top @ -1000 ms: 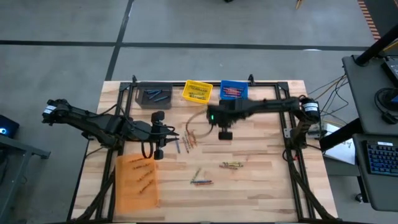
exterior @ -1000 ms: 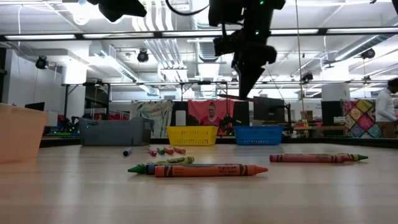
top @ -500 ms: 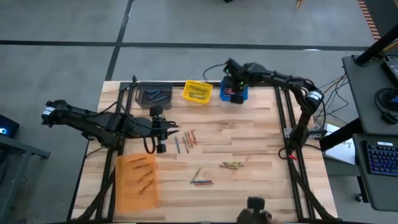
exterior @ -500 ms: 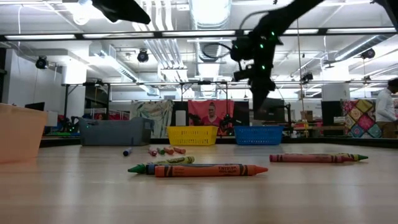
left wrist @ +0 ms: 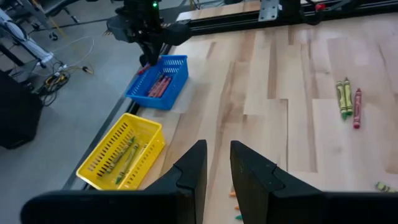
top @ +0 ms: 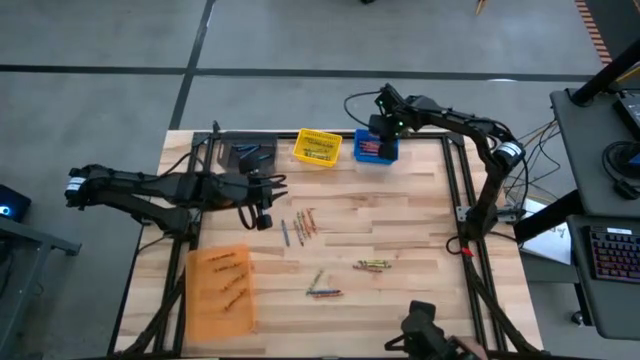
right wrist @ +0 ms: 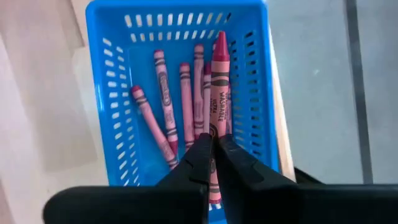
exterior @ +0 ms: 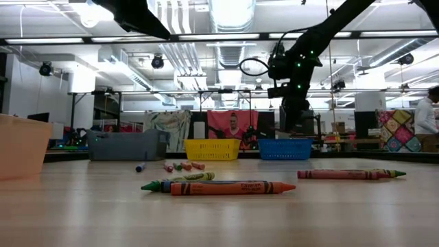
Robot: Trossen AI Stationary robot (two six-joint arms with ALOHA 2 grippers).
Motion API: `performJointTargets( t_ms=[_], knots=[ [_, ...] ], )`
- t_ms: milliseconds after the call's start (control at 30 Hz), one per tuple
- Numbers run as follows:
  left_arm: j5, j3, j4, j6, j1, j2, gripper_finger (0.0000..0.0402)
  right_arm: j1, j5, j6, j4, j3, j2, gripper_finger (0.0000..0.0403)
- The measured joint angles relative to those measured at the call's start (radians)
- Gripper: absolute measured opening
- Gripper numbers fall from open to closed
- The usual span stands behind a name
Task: Sort crayons
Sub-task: Put the red crayon into the blue bin
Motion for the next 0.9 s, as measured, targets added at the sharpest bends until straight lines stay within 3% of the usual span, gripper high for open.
performJointTargets(
  t_ms=[267,567,900],
  knots=[
    [0.001,0.0,0.001,-0.055,-0.001,0.0,0.0054,0.001,0.0,0.0,0.032,-0.062,0.0,0.0009],
    [0.001,0.0,0.002,-0.063,-0.001,0.0,0.0054,0.001,0.0,-0.01,0.198,-0.134,0.0,0.0009],
    [0.001,0.0,0.003,-0.07,-0.001,0.005,0.0054,0.001,-0.003,0.008,0.2,-0.138,0.0,0.0013]
  ],
)
